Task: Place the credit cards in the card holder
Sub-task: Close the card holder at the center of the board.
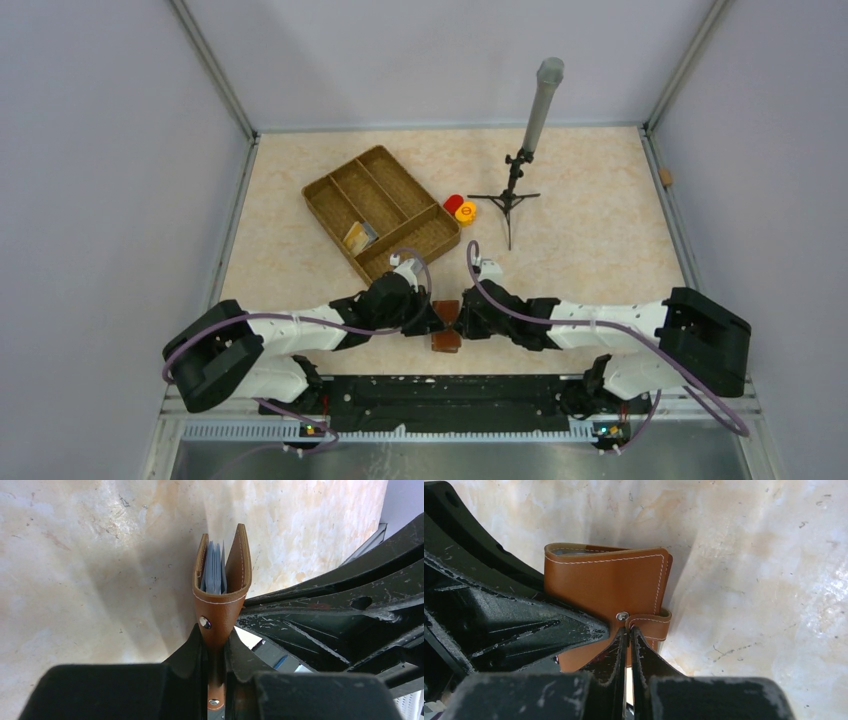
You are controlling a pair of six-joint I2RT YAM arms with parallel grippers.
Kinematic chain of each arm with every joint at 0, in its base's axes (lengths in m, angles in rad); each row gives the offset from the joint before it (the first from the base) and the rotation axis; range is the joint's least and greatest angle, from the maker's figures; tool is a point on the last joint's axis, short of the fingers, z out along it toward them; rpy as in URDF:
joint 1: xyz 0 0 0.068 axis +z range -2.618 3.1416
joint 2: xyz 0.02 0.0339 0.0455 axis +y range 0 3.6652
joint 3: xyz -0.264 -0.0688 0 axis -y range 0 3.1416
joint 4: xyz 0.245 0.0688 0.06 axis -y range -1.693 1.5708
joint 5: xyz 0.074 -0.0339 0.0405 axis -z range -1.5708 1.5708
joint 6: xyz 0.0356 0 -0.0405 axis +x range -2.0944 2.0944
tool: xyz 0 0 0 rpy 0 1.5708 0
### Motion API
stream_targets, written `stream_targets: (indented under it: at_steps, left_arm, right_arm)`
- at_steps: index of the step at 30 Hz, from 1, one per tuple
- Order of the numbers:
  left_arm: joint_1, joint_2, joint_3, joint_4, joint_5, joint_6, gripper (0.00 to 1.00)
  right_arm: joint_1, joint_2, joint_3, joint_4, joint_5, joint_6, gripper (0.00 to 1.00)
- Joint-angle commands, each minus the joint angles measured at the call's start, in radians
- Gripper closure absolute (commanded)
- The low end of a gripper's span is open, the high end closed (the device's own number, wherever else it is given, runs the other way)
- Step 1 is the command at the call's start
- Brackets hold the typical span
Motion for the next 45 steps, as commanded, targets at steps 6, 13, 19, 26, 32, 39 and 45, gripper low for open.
stream_targets:
  at_steps: [6, 13, 19, 26, 32, 39, 45]
  left_arm:
    - [0.001, 0.011, 0.011, -0.006, 0.007, 0.023, 1.00]
    - [0.001, 0.014, 0.011, -0.003, 0.008, 0.021, 1.00]
    - [0.001, 0.016, 0.011, 0.000, 0.010, 0.018, 1.00]
    - [0.001, 0.020, 0.011, 0.002, 0.012, 0.018, 1.00]
    - [0.001, 0.020, 0.009, 0.005, 0.013, 0.018, 1.00]
    - [0.001, 0.020, 0.005, 0.013, 0.015, 0.017, 1.00]
    - [0.001, 0.020, 0.005, 0.015, 0.017, 0.017, 1.00]
  right_arm:
    - [0.013, 0.014, -0.001, 0.145, -0.002, 0.010, 1.00]
    - [0.012, 0.001, 0.010, 0.070, 0.078, 0.039, 1.00]
    - [0.012, 0.002, 0.006, 0.097, 0.077, 0.038, 1.00]
    - [0.013, 0.020, 0.004, 0.147, 0.032, 0.024, 1.00]
    - [0.013, 0.044, 0.008, 0.197, -0.010, 0.010, 1.00]
    - [0.012, 0.027, 0.005, 0.208, -0.021, 0.008, 0.95]
    - [0.012, 0.004, 0.013, 0.191, -0.008, 0.013, 0.90]
